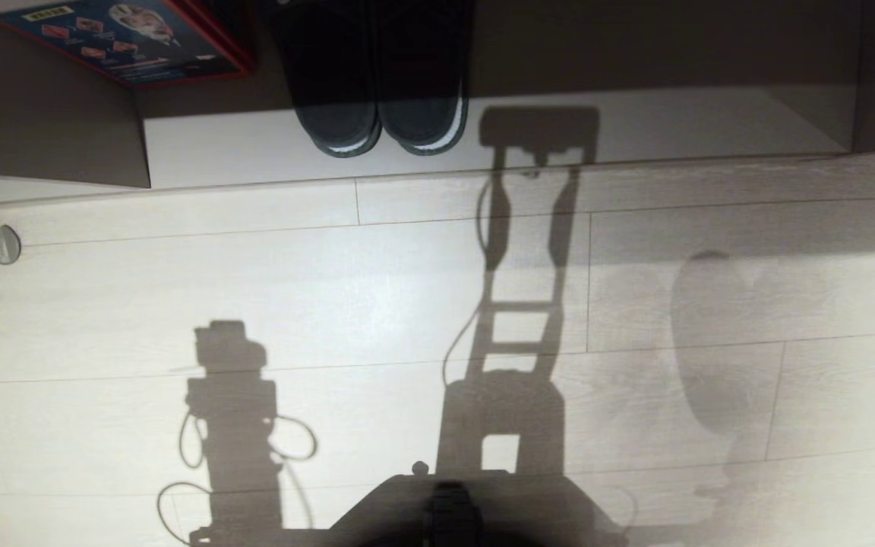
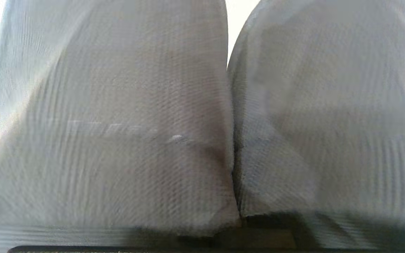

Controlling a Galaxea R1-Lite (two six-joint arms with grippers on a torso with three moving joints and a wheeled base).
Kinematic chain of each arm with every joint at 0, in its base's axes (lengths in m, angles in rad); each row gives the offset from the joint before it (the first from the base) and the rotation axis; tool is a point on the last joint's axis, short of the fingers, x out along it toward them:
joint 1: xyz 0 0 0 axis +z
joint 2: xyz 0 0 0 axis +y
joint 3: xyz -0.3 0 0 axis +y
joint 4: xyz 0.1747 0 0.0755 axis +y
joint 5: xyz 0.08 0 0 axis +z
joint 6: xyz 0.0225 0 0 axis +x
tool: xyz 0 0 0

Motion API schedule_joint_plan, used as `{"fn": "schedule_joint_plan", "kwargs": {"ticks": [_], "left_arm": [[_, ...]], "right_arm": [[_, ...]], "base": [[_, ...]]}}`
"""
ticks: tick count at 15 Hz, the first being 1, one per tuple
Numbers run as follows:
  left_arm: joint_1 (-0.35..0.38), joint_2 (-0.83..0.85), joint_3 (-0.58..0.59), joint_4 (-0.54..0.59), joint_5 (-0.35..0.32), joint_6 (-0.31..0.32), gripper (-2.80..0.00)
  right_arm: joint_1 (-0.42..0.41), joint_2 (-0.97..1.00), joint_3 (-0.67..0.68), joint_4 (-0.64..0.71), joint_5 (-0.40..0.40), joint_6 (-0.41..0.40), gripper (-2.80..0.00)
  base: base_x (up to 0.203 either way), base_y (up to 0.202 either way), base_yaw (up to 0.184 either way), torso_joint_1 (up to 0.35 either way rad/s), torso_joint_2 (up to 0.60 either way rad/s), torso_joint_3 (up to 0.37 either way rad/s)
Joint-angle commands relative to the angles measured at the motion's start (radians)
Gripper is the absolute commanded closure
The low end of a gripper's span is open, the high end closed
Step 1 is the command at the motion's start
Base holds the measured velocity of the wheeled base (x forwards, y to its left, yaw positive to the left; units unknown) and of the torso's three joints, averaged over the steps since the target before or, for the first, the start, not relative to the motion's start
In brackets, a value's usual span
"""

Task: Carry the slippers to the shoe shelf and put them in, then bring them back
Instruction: Place the slippers into the shoe cabinet

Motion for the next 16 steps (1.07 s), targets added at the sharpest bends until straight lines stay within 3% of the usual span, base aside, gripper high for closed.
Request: {"fn": "schedule_joint_plan", "kwargs": {"ticks": [1, 6, 12, 16], "left_arm": [[-0.002, -0.001, 0.000, 0.000, 0.000, 0.000, 0.00], [0.000, 0.000, 0.000, 0.000, 0.000, 0.000, 0.00], [-0.002, 0.000, 0.000, 0.000, 0.000, 0.001, 0.00], [-0.002, 0.000, 0.000, 0.000, 0.000, 0.000, 0.00]], "right_arm": [[0.005, 0.185, -0.044, -0.067, 0.008, 0.000, 0.00], [0.021, 0.788, -0.166, -0.579, 0.045, -0.025, 0.00], [0.068, 1.189, -0.428, -1.049, 0.065, -0.083, 0.00], [0.082, 1.271, -0.522, -1.104, 0.066, -0.078, 0.00]], "base": [[0.000, 0.000, 0.000, 0.000, 0.00, 0.000], [0.000, 0.000, 0.000, 0.000, 0.00, 0.000], [0.000, 0.000, 0.000, 0.000, 0.00, 0.000], [0.000, 0.000, 0.000, 0.000, 0.00, 0.000]]}}
